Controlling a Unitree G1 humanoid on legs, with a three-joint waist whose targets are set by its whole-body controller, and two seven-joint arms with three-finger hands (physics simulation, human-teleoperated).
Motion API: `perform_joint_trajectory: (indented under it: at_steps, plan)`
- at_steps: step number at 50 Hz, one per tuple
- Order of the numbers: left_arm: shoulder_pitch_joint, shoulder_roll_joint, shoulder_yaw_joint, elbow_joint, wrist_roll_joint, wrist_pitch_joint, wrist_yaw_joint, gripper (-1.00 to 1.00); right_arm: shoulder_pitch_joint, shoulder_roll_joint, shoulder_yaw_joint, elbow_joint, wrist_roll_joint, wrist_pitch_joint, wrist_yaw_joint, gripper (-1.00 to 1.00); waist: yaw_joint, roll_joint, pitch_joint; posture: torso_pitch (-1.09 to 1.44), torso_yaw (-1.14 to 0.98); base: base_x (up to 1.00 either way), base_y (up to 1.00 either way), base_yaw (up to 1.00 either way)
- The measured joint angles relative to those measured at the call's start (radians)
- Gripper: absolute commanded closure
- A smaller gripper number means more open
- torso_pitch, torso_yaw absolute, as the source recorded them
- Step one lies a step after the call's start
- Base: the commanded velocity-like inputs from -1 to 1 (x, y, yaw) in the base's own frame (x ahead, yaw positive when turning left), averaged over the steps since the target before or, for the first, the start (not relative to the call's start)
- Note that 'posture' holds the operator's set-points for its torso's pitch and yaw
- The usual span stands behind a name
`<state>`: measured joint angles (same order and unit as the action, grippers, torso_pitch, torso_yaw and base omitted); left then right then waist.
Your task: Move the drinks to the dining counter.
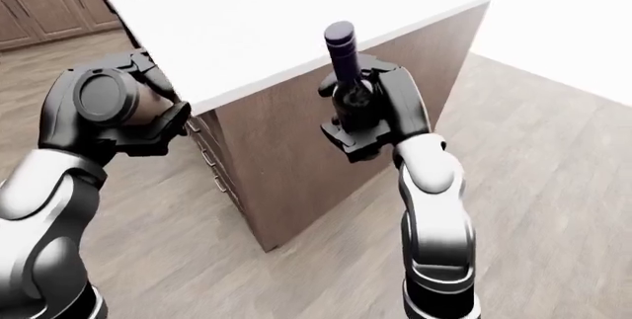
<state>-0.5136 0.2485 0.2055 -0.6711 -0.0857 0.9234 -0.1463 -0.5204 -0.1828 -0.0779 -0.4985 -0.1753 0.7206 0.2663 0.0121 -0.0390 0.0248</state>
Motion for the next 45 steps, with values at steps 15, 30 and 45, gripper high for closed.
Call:
perform_joint_trajectory:
  at_steps: [15, 30, 45]
  plan:
    - [-0.002, -0.005, -0.036, -0.006, -0.016, -0.008, 0.000, 0.76, 0.011, 0.002, -0.016, 0.021, -0.043, 0.005, 0.001, 1.00, -0.032, 0.117, 0.030, 0.00, 0.00, 0.36, 0.00, 0.00]
    - [0.025, -0.028, -0.072, 0.035, 0.001, -0.009, 0.017, 0.76, 0.032, 0.011, -0.017, 0.022, -0.013, 0.004, -0.005, 1.00, -0.024, 0.039, 0.041, 0.00, 0.00, 0.14, -0.07, 0.00]
    - [-0.131, 0.017, -0.032, 0.027, -0.018, 0.053, 0.012, 0.76, -0.130, -0.052, -0.006, 0.046, -0.021, 0.069, 0.050, 1.00, -0.022, 0.056, 0.021, 0.00, 0.00, 0.01, -0.12, 0.00]
